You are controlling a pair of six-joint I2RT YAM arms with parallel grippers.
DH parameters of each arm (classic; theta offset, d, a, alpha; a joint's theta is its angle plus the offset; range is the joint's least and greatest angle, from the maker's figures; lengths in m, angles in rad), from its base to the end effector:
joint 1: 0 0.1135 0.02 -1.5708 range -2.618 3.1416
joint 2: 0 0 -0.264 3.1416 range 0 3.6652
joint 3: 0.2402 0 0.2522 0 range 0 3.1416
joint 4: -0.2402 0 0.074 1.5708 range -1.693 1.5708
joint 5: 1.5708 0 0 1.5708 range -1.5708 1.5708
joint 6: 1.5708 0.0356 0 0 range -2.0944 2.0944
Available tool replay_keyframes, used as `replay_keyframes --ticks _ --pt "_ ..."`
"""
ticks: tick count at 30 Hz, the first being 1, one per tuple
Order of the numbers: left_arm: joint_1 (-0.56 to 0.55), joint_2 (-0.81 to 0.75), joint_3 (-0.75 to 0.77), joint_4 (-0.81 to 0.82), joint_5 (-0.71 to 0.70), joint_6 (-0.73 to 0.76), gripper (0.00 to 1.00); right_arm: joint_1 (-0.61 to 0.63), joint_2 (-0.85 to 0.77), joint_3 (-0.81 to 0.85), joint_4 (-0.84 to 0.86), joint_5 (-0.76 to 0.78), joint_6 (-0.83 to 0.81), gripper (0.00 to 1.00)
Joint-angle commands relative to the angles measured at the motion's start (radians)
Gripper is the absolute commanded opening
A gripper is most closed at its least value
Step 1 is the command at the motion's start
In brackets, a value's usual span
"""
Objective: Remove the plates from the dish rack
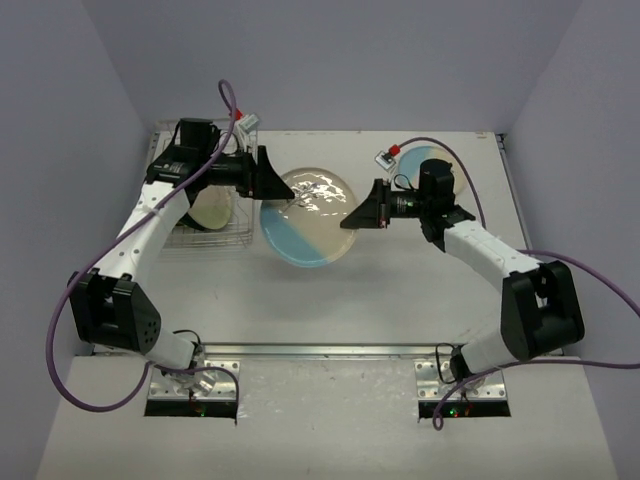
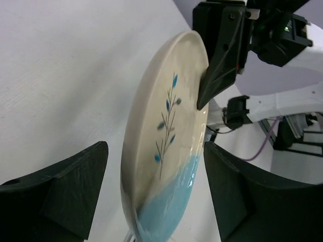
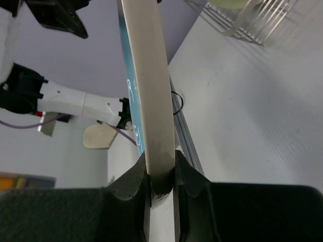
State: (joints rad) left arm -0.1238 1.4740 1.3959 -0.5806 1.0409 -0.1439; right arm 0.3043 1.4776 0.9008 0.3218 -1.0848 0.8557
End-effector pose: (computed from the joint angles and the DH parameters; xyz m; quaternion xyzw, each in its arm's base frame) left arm 0.3099 -0.0695 0.3607 0.2112 0.7811 -0.4934 0.3191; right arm 0.2970 0.1263 0.2702 -0.1192 0.7380 0.6287 0.2142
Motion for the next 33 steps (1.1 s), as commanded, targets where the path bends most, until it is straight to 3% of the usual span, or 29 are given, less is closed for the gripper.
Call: replay_keyframes --ticks 1,5,15,33 --pt "0.005 -0.041 0.064 -0.007 -0.321 0.0 0.88 -0.178 0.02 -0.045 0.289 -0.025 0.28 0.0" --pt "0.039 -0.044 0.102 -0.027 -0.474 0.002 0.9 -0.324 0.071 -0.086 0.347 0.012 0.372 0.0" --pt "0.054 -0.047 0.103 -0.02 -0.538 0.006 0.91 -0.57 0.3 0.056 0.309 0.222 0.337 0.0" --pt "0.059 -0.014 0.081 0.018 -0.543 -0.002 0.91 -0.637 0.573 0.316 0.182 0.408 0.261 0.0"
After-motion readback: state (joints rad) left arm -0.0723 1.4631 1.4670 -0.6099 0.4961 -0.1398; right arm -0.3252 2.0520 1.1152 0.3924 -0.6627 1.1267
